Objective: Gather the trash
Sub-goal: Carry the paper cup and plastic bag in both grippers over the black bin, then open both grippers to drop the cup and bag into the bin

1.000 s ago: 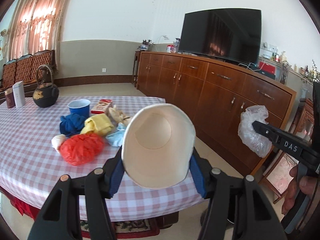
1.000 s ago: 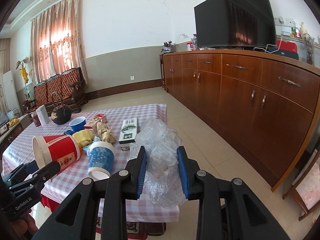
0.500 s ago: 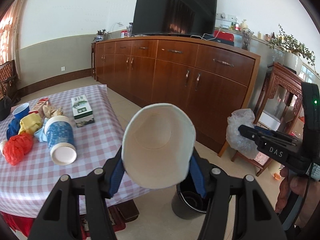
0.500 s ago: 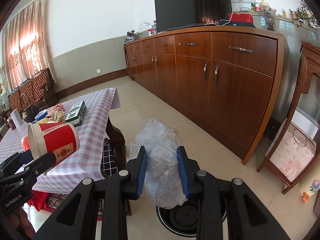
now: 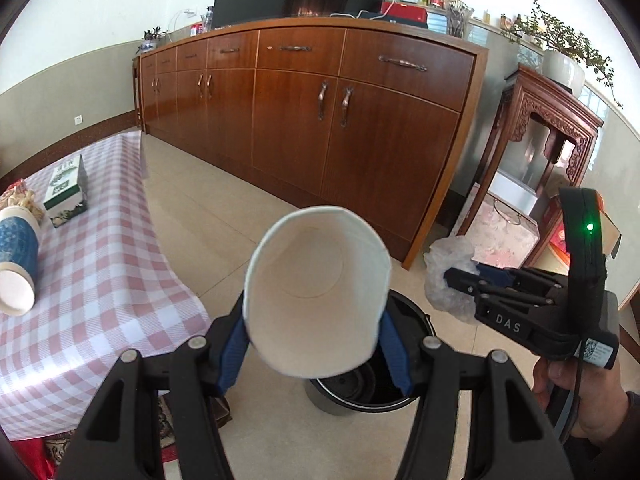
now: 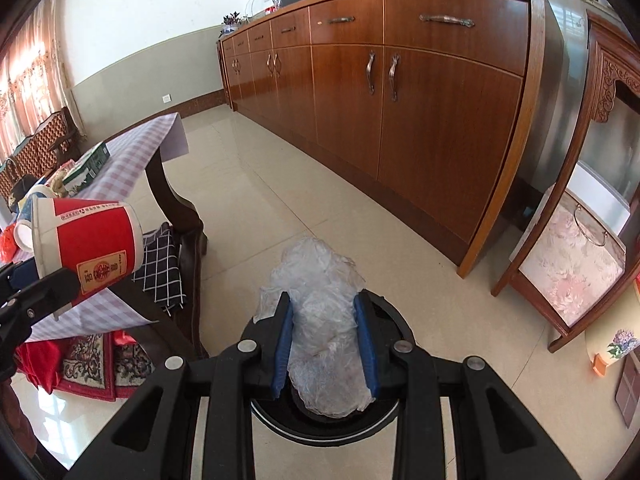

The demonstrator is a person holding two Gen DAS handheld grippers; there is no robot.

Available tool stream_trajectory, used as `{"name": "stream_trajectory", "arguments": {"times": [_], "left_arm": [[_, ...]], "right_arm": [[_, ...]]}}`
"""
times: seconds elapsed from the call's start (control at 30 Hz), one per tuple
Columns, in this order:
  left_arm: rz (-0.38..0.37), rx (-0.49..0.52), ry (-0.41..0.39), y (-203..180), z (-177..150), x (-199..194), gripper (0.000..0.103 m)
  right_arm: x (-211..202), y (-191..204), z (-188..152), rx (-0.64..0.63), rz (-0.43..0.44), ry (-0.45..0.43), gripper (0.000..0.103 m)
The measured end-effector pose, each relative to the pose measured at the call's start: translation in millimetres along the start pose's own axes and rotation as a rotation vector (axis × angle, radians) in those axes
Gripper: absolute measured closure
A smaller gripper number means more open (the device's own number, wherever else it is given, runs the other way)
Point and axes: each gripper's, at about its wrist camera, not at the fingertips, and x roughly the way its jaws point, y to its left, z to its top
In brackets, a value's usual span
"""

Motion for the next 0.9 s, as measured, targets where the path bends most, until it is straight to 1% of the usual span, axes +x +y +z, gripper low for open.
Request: {"name": "stream_trajectory", "arguments": {"times": [0.13, 0.3, 0.4, 0.6, 0.63, 0.67, 0.7, 0.73, 0.77, 0.83, 0.9], "left_arm": [[-0.036, 0.005, 0.061, -10.7, -8.8, 28.8, 0.043], [-0.065, 0.006, 0.167, -21.2, -24.5, 74.3, 0.043], [-0.077, 0.006, 0.214, -27.4, -33.1, 96.3, 0.043], [-0.106, 0.01, 0.308, -42.9, -44.3, 134.6, 0.043], [-0.12, 0.006, 0.328, -44.4, -46.5, 142.0, 0.04], [-0.14, 0.002, 0.352, -47.1, -50.1, 150.7, 0.035], [-0.137, -0.006, 0.372, -46.2, -51.9, 157.7, 0.029], [-0.112, -0.011, 0.388, -44.3, -53.9, 161.9, 0.023], [-0.09, -0.011, 0.394, -43.3, -55.3, 163.1, 0.019], [-0.036, -0.003, 0.364, -40.8, -53.2, 156.8, 0.001], [0.008, 0.0, 0.334, -38.2, -51.5, 148.8, 0.0]], "right_arm": [[23.2, -9.7, -9.5, -0.03, 0.007, 0.064, 0.071], [61.9, -16.5, -24.0, -0.096, 0.051, 0.161, 0.071], [82.9, -20.3, -34.4, -0.145, 0.083, 0.221, 0.071], [116.1, -25.6, -52.1, -0.234, 0.13, 0.301, 0.07], [121.1, -25.1, -55.1, -0.247, 0.142, 0.311, 0.069], [126.4, -24.8, -58.3, -0.266, 0.142, 0.324, 0.067], [133.7, -25.3, -62.6, -0.298, 0.12, 0.338, 0.051], [138.8, -26.7, -67.3, -0.33, 0.077, 0.343, 0.029], [141.6, -29.5, -71.1, -0.334, 0.049, 0.343, 0.022], [142.6, -39.1, -73.4, -0.301, 0.025, 0.349, 0.013], [139.9, -48.7, -71.8, -0.268, 0.0, 0.337, 0.005]]}}
